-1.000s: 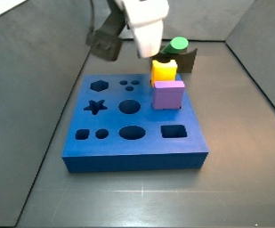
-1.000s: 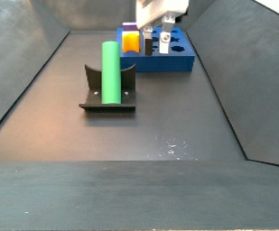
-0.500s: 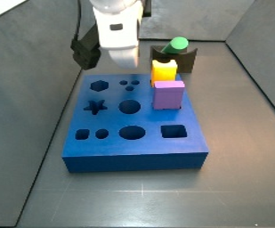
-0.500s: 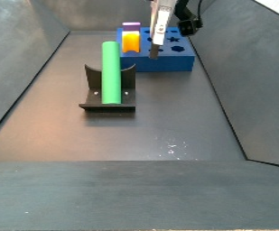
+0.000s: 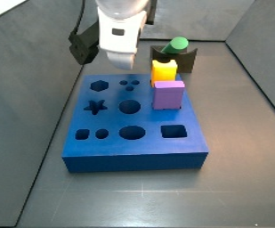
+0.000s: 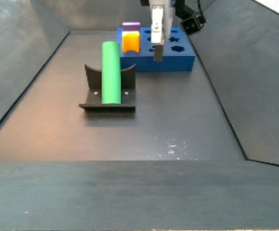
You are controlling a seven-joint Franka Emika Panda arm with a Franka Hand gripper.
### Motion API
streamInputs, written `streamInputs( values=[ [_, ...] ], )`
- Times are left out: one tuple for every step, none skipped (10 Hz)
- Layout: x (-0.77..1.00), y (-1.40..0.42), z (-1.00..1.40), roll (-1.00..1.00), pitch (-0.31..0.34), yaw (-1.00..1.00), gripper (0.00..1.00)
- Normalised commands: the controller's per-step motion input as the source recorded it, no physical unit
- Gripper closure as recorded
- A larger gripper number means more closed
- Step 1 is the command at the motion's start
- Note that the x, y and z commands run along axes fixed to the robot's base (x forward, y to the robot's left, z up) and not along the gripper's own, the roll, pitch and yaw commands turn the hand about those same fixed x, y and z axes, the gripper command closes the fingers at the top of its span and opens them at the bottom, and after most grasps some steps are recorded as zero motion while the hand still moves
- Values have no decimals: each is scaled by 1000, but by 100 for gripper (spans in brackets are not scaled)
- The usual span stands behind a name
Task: Pick up the oval object. Move up. Place the oval object on the fixture. Regrasp the oval object. Move to above the board. Insert the oval object.
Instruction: Regrasp the oval object.
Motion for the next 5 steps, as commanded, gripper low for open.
streamInputs(
  values=[
    [67,-43,-10,133,326,461,0],
    [62,-41,-11,111,180,466,0],
    [59,-38,-4,89,84,435,0],
    [57,-35,-4,75,27,406,0],
    [42,-37,-10,68,-80,325,0]
  ],
)
